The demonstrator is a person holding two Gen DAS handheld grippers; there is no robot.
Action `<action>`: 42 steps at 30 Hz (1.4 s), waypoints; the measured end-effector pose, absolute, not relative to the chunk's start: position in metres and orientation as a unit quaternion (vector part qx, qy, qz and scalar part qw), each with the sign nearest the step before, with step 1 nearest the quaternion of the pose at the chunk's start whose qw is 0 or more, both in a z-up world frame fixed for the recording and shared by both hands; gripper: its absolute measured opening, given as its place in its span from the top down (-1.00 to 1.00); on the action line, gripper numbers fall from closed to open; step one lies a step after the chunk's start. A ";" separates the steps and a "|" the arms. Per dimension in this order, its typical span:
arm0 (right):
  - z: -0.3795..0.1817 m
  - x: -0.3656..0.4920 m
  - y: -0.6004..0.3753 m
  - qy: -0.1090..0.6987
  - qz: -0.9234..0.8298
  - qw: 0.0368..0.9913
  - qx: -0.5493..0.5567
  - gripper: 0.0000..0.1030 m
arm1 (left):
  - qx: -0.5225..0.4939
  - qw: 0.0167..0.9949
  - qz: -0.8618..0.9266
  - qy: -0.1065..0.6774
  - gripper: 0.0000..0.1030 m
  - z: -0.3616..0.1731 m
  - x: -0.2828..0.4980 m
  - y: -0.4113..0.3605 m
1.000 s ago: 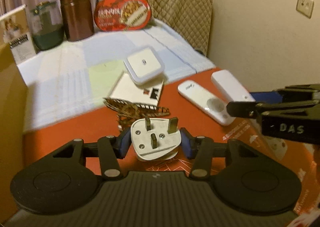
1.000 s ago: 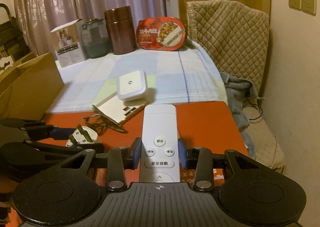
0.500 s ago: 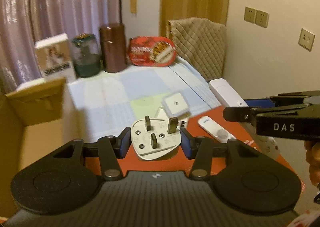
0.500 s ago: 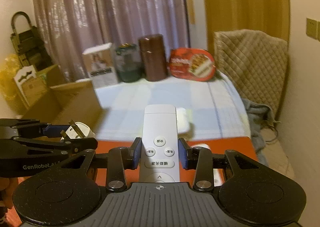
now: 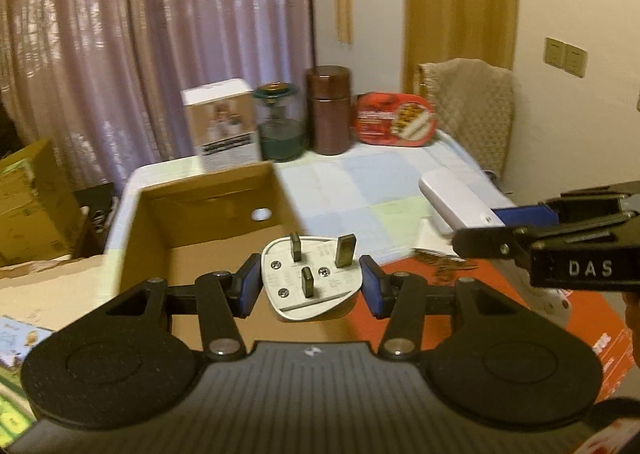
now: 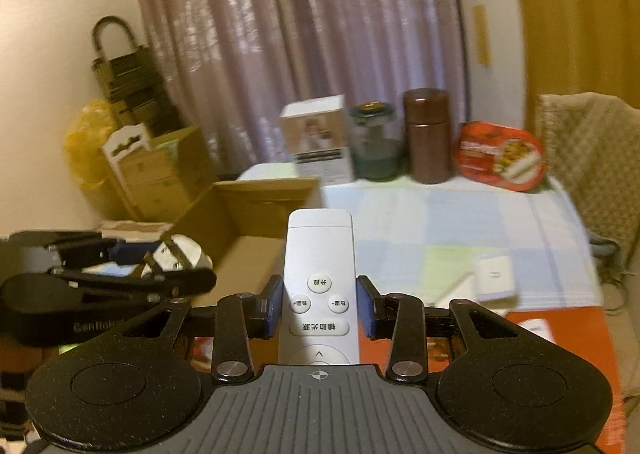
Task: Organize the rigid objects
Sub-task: 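Carry the plug and remote over the cardboard box and open the left tool to drop the plug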
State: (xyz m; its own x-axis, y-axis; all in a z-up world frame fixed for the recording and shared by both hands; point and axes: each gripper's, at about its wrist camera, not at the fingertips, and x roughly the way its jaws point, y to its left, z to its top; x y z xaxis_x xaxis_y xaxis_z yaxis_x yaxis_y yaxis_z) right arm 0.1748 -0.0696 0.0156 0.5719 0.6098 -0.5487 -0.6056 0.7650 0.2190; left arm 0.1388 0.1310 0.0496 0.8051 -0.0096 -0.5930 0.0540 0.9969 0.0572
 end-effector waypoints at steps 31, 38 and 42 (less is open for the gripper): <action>-0.030 0.184 0.044 0.363 0.375 0.852 -0.030 0.32 | 0.016 0.922 0.037 0.385 0.11 -0.014 0.146 0.239; -0.036 0.186 0.046 0.371 0.370 0.851 -0.030 0.32 | 0.018 0.919 0.035 0.393 0.11 -0.025 0.148 0.241; -0.037 0.187 0.047 0.373 0.370 0.850 -0.029 0.32 | 0.019 0.918 0.034 0.396 0.11 -0.028 0.149 0.241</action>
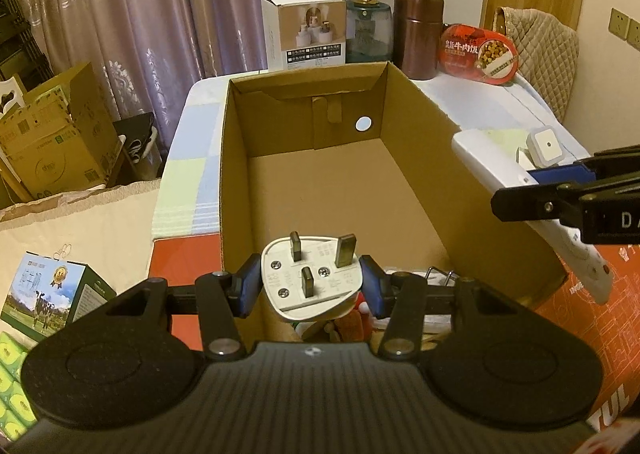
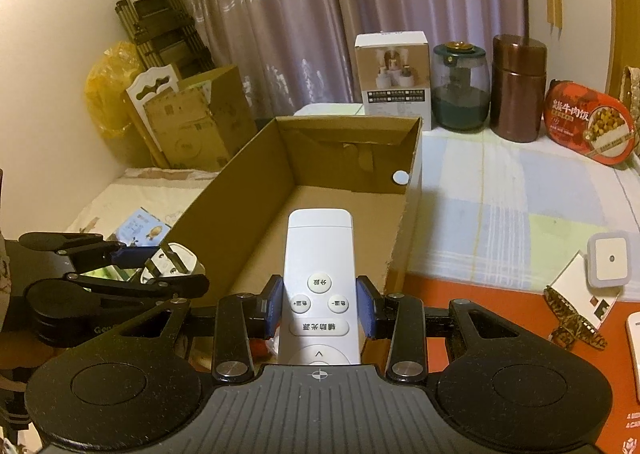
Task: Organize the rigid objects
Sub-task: 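Carry the plug and remote over the cardboard box and open the left tool to drop the plug, then open the right tool to drop the white remote into the cardboard box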
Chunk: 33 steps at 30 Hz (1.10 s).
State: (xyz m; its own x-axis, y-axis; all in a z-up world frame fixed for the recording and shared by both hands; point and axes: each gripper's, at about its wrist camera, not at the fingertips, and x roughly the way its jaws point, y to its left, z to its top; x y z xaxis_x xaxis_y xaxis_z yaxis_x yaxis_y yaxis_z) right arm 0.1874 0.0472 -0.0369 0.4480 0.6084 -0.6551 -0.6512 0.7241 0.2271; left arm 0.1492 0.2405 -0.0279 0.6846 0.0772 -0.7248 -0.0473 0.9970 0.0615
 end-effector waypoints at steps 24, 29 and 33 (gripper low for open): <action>-0.033 0.191 0.042 0.368 0.359 0.857 -0.019 0.32 | 0.016 0.931 0.061 0.360 0.10 -0.002 0.143 0.243; -0.035 0.192 0.042 0.371 0.359 0.856 -0.020 0.32 | 0.013 0.931 0.059 0.360 0.10 -0.003 0.143 0.243; -0.037 0.192 0.043 0.374 0.355 0.857 -0.021 0.32 | 0.011 0.932 0.057 0.359 0.10 -0.004 0.143 0.242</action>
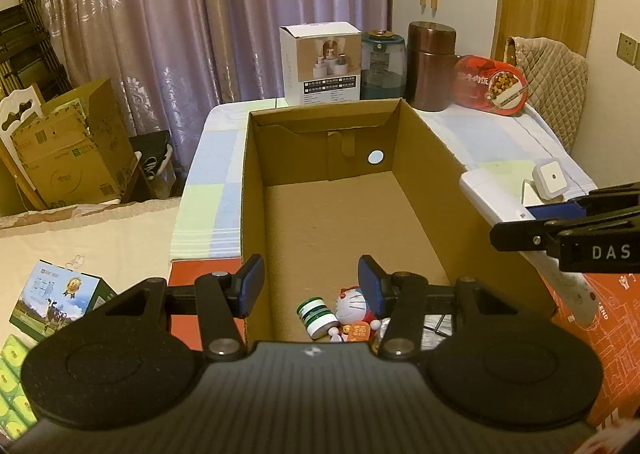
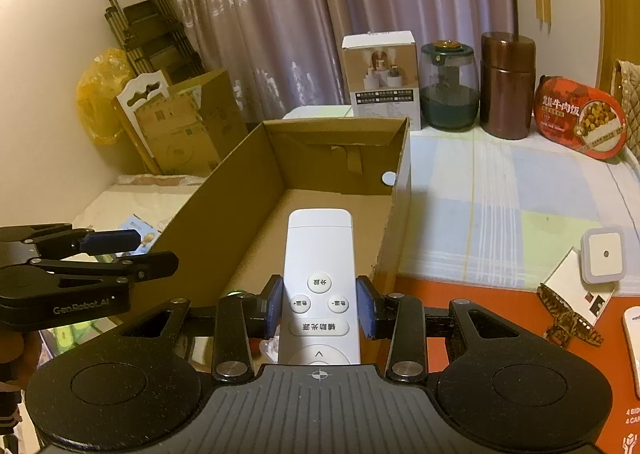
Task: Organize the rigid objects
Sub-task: 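Open the right tool to drop the white remote into the cardboard box, then move both open tools back from the cardboard box toward the pile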
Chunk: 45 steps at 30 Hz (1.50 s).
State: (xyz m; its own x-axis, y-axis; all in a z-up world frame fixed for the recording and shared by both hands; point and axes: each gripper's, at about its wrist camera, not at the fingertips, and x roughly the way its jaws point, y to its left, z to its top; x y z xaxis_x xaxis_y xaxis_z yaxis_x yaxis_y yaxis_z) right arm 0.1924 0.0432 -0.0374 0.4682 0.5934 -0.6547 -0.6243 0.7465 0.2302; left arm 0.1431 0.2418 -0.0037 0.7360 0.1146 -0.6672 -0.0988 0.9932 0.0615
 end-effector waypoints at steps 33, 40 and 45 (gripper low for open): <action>-0.037 0.188 0.030 0.363 0.349 0.864 -0.018 0.30 | 0.004 0.936 0.051 0.349 0.10 0.001 0.136 0.229; -0.019 0.174 -0.011 0.349 0.332 0.876 0.004 0.29 | 0.002 0.940 0.044 0.337 0.10 0.016 0.129 0.209; -0.008 0.164 -0.044 0.340 0.309 0.888 0.006 0.29 | -0.006 0.943 0.036 0.330 0.10 0.028 0.120 0.186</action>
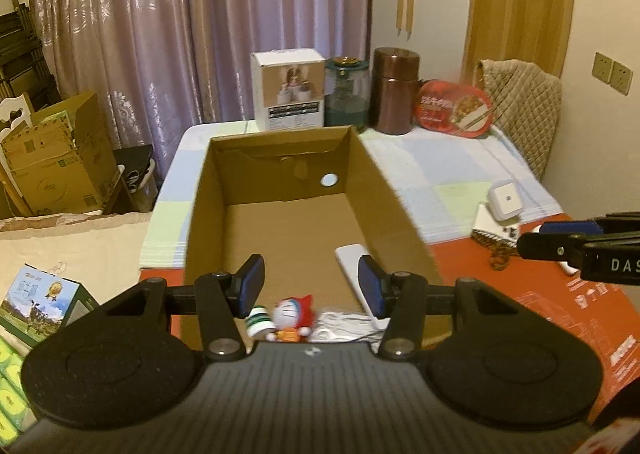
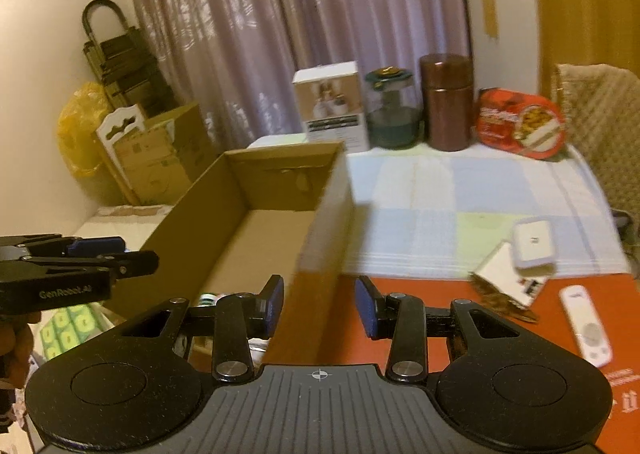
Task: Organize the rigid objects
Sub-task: 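Move both open tools back from the cardboard box toward the pile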
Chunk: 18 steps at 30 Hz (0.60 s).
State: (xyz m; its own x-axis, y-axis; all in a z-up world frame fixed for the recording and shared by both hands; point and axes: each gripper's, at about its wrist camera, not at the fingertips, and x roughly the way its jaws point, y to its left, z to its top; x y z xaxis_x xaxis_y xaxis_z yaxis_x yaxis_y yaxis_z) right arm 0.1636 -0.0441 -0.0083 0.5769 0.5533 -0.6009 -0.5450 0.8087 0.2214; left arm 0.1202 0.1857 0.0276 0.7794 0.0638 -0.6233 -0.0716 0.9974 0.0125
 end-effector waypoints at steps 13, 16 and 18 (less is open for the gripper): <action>0.001 0.141 -0.135 0.330 0.248 0.911 0.020 0.02 | -0.027 0.947 0.004 0.319 -0.14 0.041 0.104 0.125; 0.003 0.138 -0.155 0.328 0.233 0.915 0.027 -0.08 | -0.028 0.948 -0.003 0.317 -0.27 0.042 0.102 0.112; 0.003 0.136 -0.169 0.328 0.222 0.918 0.032 -0.18 | -0.030 0.949 -0.009 0.314 -0.35 0.043 0.102 0.102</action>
State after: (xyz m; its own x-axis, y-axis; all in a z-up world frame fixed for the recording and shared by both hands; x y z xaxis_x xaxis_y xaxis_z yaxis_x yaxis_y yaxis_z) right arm 0.1360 -0.1692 0.0026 0.6860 0.4279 -0.5885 -0.3856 0.8997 0.2048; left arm 0.1016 0.1018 0.0427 0.8025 -0.0355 -0.5956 -0.0019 0.9981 -0.0619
